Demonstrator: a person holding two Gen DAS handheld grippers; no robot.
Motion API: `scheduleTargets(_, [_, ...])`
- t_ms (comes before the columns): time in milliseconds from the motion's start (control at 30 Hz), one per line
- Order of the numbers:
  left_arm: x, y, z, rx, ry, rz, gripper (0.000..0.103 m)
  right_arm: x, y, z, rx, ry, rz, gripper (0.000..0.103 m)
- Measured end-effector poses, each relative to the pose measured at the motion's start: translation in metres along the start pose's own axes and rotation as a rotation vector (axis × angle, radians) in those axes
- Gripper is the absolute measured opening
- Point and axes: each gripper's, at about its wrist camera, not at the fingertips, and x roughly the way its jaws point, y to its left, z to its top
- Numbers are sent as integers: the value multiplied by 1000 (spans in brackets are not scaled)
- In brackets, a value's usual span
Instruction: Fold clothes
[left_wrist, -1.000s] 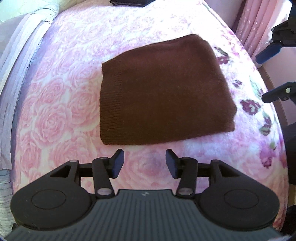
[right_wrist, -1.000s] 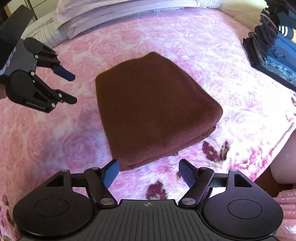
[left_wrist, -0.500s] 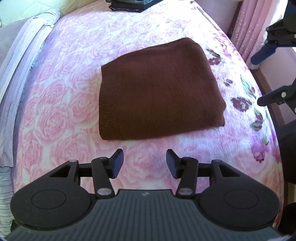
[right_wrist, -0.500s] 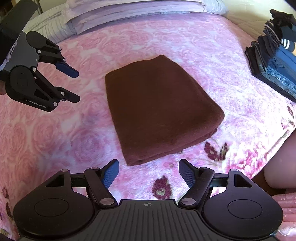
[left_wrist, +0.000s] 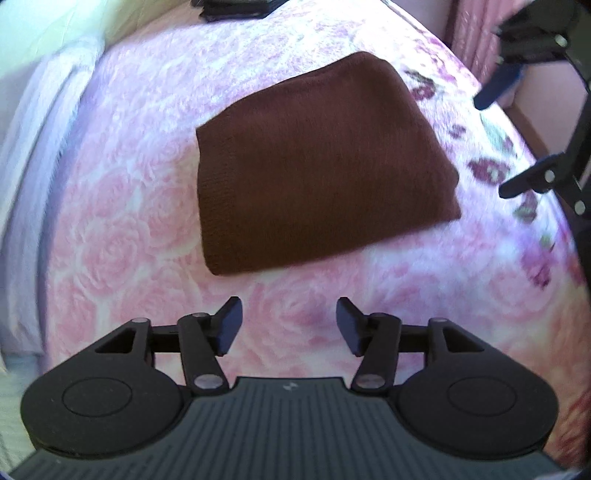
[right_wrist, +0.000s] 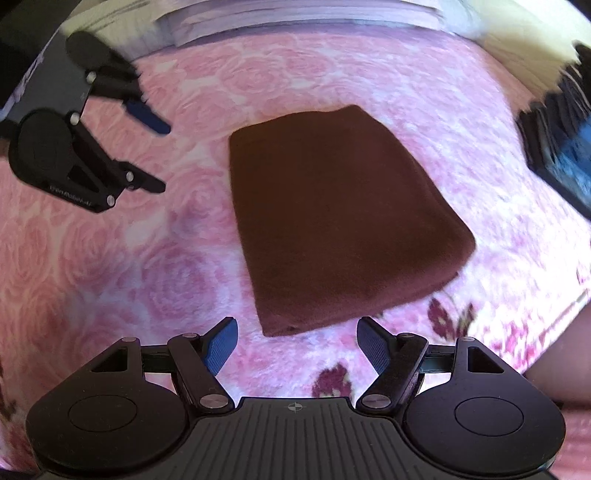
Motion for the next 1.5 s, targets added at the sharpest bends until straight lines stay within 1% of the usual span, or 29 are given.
scheduleTargets(100, [3,-7,-9,105,-37,47,58,15,16,1,-107,-12,-11,74])
scheduleTargets(200, [11,-15,-17,225,-91,82,63,34,30,1,-193,-57,-66,74])
scheduleTargets(267, [22,-21,-21,299,-125,99,67,52,39,1,-240,-79,-94,74])
scheduleTargets(367, [45,-31,-26,424,-157,131,71,85,54,-2,-328,-78,-119,74])
scheduleTargets(467, [70,-40,-32,561,-192,180,74,112,62,-15,-483,-77,-219,74])
scheduleTargets(500, [78,-42,-33,597,-204,196,74,114,57,-18,-495,-91,-237,74])
scheduleTargets(533, [85,-43,-33,626,-215,210,74,114,50,-20,-491,-110,-247,63])
scheduleTargets(567, [93,-44,-33,656,-226,225,74,112,42,-21,-477,-123,-232,53])
scheduleTargets(600, [100,-44,-33,684,-235,238,74,109,33,-23,-460,-133,-208,51])
scheduleTargets(633, [106,-44,-32,711,-242,248,74,106,26,-24,-455,-144,-191,44])
scheduleTargets(733, [120,-42,-27,789,-256,277,75,95,6,-25,-443,-165,-144,34])
scheduleTargets(800, [127,-39,-22,823,-261,299,75,87,-6,-24,-435,-170,-111,31])
scheduleTargets(833, [130,-38,-19,831,-253,304,73,83,-11,-22,-435,-169,-96,30])
scheduleTargets(900, [133,-35,-9,829,-225,292,54,75,-21,-21,-443,-167,-74,29])
scheduleTargets(933, [132,-34,-4,817,-208,276,34,71,-25,-22,-451,-166,-68,29])
scheduleTargets(1067, [111,-40,16,745,-156,231,27,55,-34,-28,-503,-160,-54,29])
scheduleTargets(1133, [94,-48,25,676,-125,231,25,46,-42,-33,-547,-155,-39,29])
scheduleTargets(1200, [75,-61,35,585,-81,227,25,39,-48,-41,-611,-149,-13,29])
scheduleTargets(1333, [39,-102,49,390,5,205,24,25,-61,-57,-746,-136,43,29])
scheduleTargets(1500, [5,-169,65,171,84,182,24,11,-71,-83,-906,-113,107,29])
